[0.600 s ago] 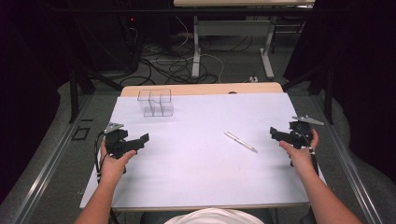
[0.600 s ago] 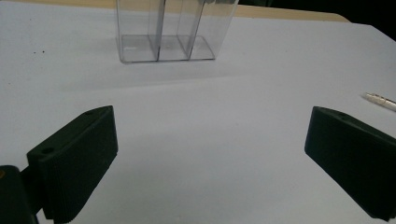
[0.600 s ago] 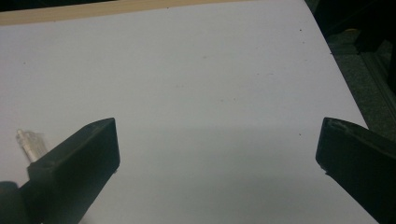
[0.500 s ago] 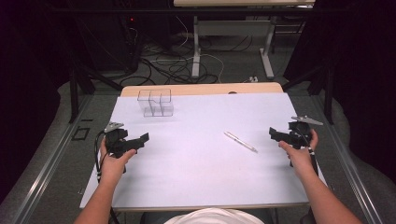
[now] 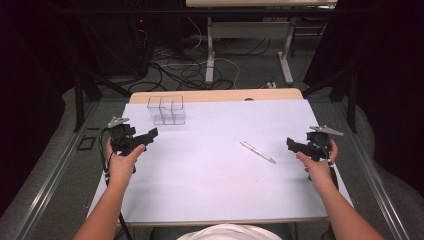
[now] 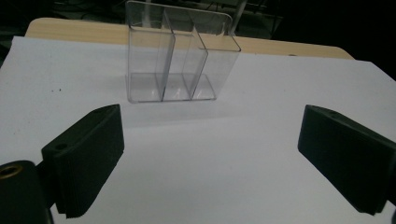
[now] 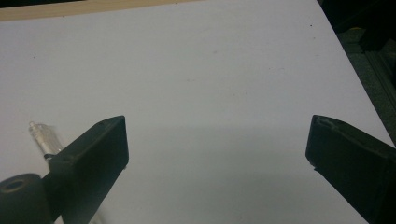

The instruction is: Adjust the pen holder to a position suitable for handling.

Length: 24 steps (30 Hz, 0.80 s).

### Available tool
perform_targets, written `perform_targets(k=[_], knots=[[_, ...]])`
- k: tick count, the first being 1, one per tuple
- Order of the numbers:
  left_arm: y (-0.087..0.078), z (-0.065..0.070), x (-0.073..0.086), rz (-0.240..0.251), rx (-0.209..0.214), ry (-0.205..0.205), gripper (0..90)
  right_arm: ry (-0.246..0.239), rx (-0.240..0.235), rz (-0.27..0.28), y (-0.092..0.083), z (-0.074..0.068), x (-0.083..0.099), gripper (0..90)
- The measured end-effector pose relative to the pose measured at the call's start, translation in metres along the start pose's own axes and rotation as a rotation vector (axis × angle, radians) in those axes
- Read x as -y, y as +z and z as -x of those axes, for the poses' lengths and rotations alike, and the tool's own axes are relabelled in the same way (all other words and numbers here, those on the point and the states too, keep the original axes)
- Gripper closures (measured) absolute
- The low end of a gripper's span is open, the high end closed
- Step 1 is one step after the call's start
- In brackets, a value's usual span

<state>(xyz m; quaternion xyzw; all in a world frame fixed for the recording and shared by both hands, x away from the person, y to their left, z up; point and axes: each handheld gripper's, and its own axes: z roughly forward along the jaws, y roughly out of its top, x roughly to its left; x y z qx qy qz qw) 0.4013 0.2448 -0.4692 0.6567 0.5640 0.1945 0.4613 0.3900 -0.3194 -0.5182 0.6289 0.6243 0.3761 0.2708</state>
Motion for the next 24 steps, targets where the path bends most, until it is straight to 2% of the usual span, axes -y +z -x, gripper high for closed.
perform_targets(k=[5, 8, 10, 12, 15, 19, 24], knots=[[0.002, 0.005, -0.016, 0.005, 0.0, 0.009, 9.7, 0.002, -0.008, -0.002, 0.001, 0.0, 0.0, 5.9], [0.003, 0.007, -0.03, 0.015, -0.013, 0.019, 11.0, 0.011, -0.007, -0.005, 0.0, -0.001, 0.0, 6.0], [0.004, 0.009, -0.038, 0.01, -0.029, 0.03, 16.0, 0.004, -0.013, -0.006, 0.0, -0.001, 0.001, 6.1], [0.007, 0.01, -0.046, 0.023, -0.039, 0.04, 16.0, 0.005, -0.016, -0.006, -0.001, 0.0, 0.0, 6.3], [0.011, 0.01, -0.056, 0.015, -0.053, 0.059, 16.1, 0.009, -0.016, -0.003, -0.001, 0.001, -0.001, 6.5], [0.017, 0.008, -0.066, -0.001, -0.06, 0.054, 16.8, 0.029, -0.013, -0.007, -0.003, 0.003, 0.0, 8.0], [0.026, 0.002, -0.079, 0.002, -0.08, 0.023, 21.0, 0.042, -0.015, -0.009, -0.004, 0.004, 0.001, 9.8]])
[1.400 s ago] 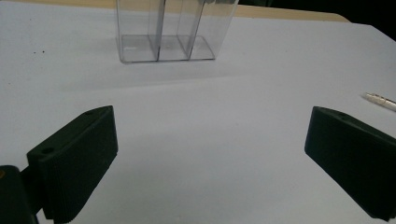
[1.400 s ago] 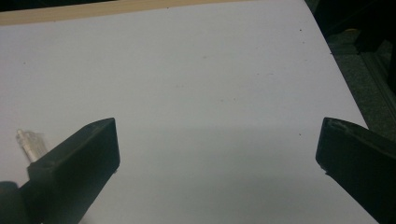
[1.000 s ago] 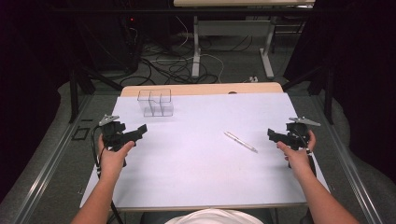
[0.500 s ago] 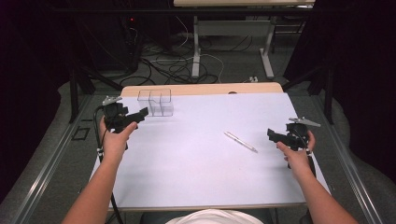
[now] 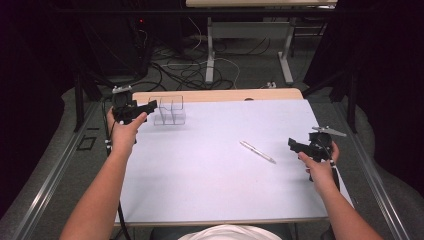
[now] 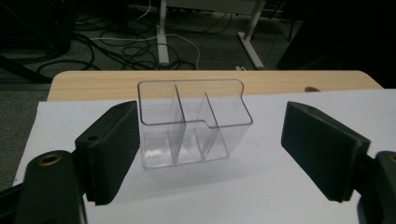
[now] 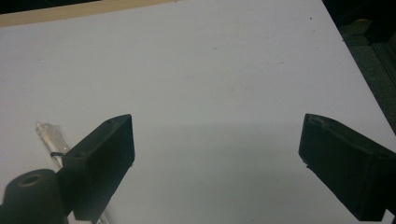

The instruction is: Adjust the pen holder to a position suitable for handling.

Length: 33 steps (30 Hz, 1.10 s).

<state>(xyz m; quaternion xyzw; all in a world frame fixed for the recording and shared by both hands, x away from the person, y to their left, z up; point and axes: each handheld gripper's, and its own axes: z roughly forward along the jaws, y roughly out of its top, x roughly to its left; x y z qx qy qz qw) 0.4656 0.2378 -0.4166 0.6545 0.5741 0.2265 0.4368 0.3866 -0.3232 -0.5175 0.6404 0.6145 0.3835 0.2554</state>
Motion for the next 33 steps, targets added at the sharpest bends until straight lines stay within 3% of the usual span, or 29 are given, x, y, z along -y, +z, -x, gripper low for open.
perform_targets(k=[3, 5, 16, 21, 27, 33], knots=[[0.005, -0.001, -0.007, 0.005, -0.023, -0.001, 26.2, 0.001, -0.001, -0.005, 0.0, 0.0, 0.0, 10.0], [0.009, -0.002, -0.011, -0.017, -0.032, 0.008, 31.9, 0.003, -0.003, -0.006, 0.001, -0.001, 0.001, 10.5], [0.039, -0.005, -0.024, -0.135, -0.07, 0.072, 36.9, -0.002, -0.02, -0.01, 0.002, -0.004, 0.001, 12.1], [0.052, -0.012, -0.025, -0.196, -0.098, 0.06, 37.6, 0.0, -0.036, -0.013, 0.002, -0.006, 0.002, 12.1], [0.061, -0.019, -0.026, -0.198, -0.116, 0.037, 42.3, -0.001, -0.033, -0.01, 0.003, -0.007, 0.003, 12.3], [0.07, -0.028, -0.025, -0.238, -0.137, 0.009, 48.4, 0.012, -0.041, -0.017, 0.002, -0.007, 0.003, 12.9]])
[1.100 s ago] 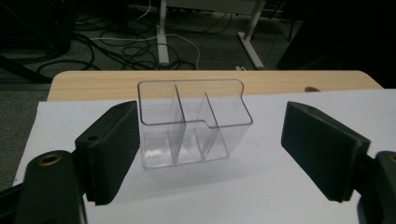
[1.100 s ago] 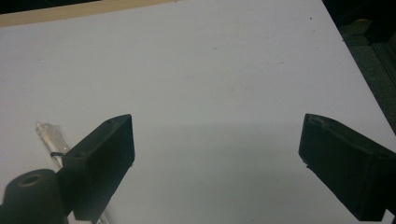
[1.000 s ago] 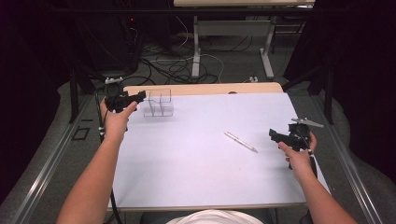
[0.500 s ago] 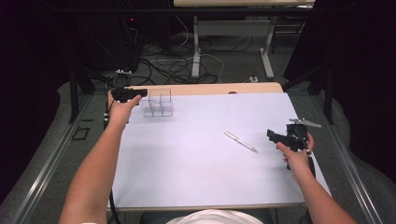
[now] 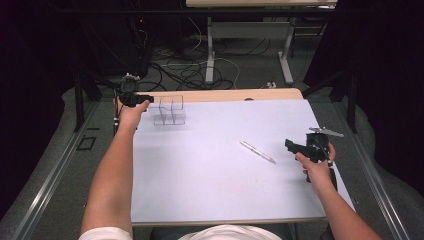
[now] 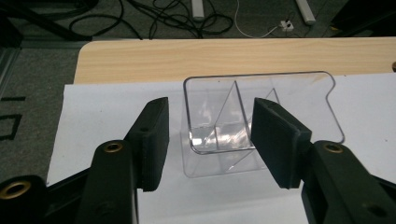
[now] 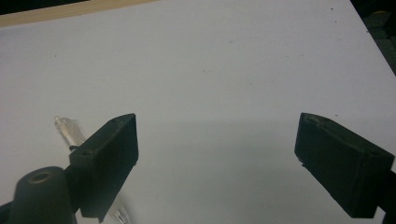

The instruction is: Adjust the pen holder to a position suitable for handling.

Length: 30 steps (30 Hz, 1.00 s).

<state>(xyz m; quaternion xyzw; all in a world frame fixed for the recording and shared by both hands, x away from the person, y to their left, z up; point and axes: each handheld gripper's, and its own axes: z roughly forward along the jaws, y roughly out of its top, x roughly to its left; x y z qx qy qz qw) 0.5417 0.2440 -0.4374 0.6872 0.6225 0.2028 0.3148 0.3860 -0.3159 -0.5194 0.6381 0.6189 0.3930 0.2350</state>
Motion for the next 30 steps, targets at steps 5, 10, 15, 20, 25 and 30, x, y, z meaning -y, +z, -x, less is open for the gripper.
perform_targets(k=[5, 10, 15, 20, 25, 30], knots=[[0.006, -0.004, 0.001, -0.025, -0.028, -0.025, 50.2, 0.001, -0.001, -0.001, 0.0, 0.0, 0.0, 13.4], [0.01, -0.005, 0.002, -0.038, -0.051, -0.028, 55.1, 0.001, -0.002, 0.0, 0.0, 0.001, 0.0, 14.1], [0.018, -0.006, 0.004, -0.069, -0.048, -0.033, 56.7, 0.008, -0.004, -0.008, 0.0, 0.001, 0.001, 14.2], [0.024, -0.004, 0.005, -0.085, -0.055, -0.024, 58.5, 0.009, -0.008, -0.013, 0.001, 0.001, 0.001, 14.3], [0.027, -0.001, 0.005, -0.087, -0.059, -0.022, 62.0, 0.011, -0.013, -0.021, 0.002, 0.001, 0.002, 14.3], [0.027, -0.001, 0.005, -0.102, -0.05, -0.042, 67.3, 0.014, -0.013, -0.017, 0.002, 0.001, 0.002, 14.4]])
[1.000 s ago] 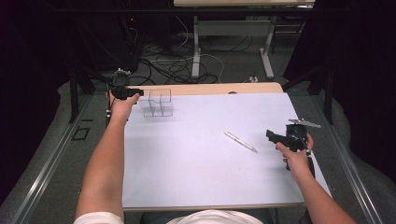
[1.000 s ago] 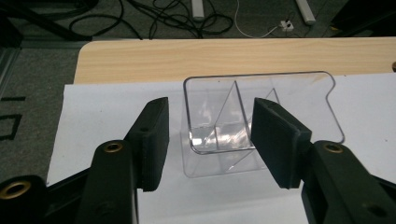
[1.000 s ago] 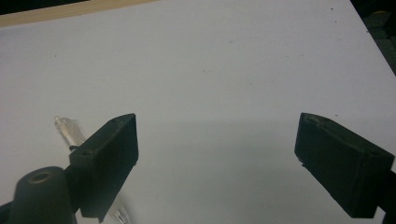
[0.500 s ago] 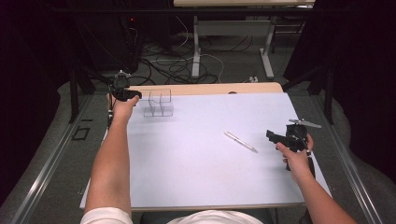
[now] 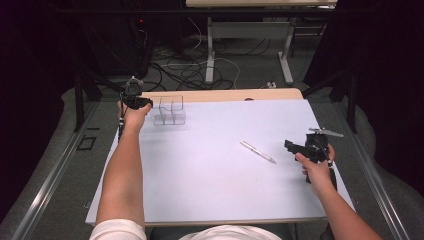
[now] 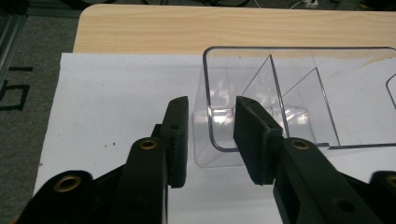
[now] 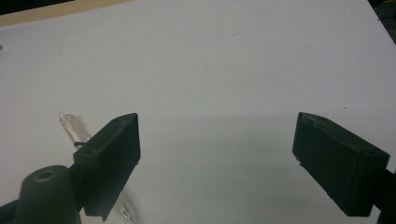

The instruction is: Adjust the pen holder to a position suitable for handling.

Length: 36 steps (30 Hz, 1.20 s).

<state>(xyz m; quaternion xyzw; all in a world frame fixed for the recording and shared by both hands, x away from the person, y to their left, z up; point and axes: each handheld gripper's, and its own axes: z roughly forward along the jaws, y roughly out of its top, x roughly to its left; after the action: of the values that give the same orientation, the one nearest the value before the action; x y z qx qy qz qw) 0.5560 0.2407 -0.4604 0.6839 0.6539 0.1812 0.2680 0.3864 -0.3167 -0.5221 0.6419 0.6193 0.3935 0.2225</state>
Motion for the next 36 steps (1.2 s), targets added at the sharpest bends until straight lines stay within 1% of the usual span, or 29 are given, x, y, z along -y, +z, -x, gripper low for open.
perform_targets(k=[5, 6, 7, 9, 10, 11, 12, 16, 19, 21, 23, 27, 29, 31, 36], knots=[[0.001, -0.003, 0.001, -0.039, -0.013, 0.008, 73.9, 0.001, -0.011, -0.012, 0.001, 0.0, 0.0, 14.4], [0.001, -0.003, 0.001, -0.043, -0.007, 0.005, 73.9, 0.001, -0.011, -0.012, 0.001, 0.0, 0.0, 14.4], [0.002, -0.003, 0.002, -0.044, -0.004, 0.008, 76.6, 0.001, -0.012, -0.011, 0.001, -0.001, 0.0, 14.4], [0.002, 0.0, 0.002, -0.049, -0.01, 0.015, 81.5, 0.007, -0.008, -0.01, 0.001, -0.001, 0.0, 14.4], [0.003, 0.001, 0.002, -0.052, -0.014, 0.016, 81.5, 0.007, -0.008, -0.01, 0.001, -0.001, 0.0, 14.4], [0.003, 0.001, 0.002, -0.05, -0.016, 0.016, 85.0, 0.003, -0.005, -0.002, 0.002, 0.0, 0.0, 14.4], [0.003, 0.002, 0.002, -0.056, -0.018, 0.016, 85.7, 0.004, -0.006, -0.001, 0.002, -0.001, 0.0, 14.4], [0.003, 0.004, 0.003, -0.051, -0.032, -0.008, 87.5, 0.003, -0.012, -0.01, 0.001, 0.0, 0.0, 14.5], [0.003, 0.004, 0.003, -0.054, -0.036, -0.005, 88.3, 0.004, -0.013, -0.012, 0.001, 0.0, 0.0, 14.5], [0.002, 0.004, 0.003, -0.058, -0.032, -0.006, 88.4, 0.003, -0.014, -0.016, 0.002, 0.0, 0.001, 14.5], [0.003, 0.004, 0.003, -0.053, -0.036, -0.01, 88.5, 0.001, -0.013, -0.012, 0.002, 0.0, 0.001, 14.5], [0.001, 0.005, 0.004, -0.057, -0.041, -0.03, 88.6, -0.002, -0.017, -0.017, 0.002, 0.0, 0.001, 14.5], [0.001, 0.005, 0.004, -0.063, -0.034, -0.035, 88.7, -0.002, -0.016, -0.018, 0.002, 0.0, 0.001, 14.5], [-0.002, 0.004, 0.004, -0.082, -0.015, -0.041, 88.8, 0.003, -0.015, -0.016, 0.002, 0.0, 0.001, 14.5], [-0.009, 0.007, 0.01, -0.098, -0.001, -0.048, 88.8, 0.003, -0.015, -0.014, 0.002, 0.001, 0.0, 14.6]])
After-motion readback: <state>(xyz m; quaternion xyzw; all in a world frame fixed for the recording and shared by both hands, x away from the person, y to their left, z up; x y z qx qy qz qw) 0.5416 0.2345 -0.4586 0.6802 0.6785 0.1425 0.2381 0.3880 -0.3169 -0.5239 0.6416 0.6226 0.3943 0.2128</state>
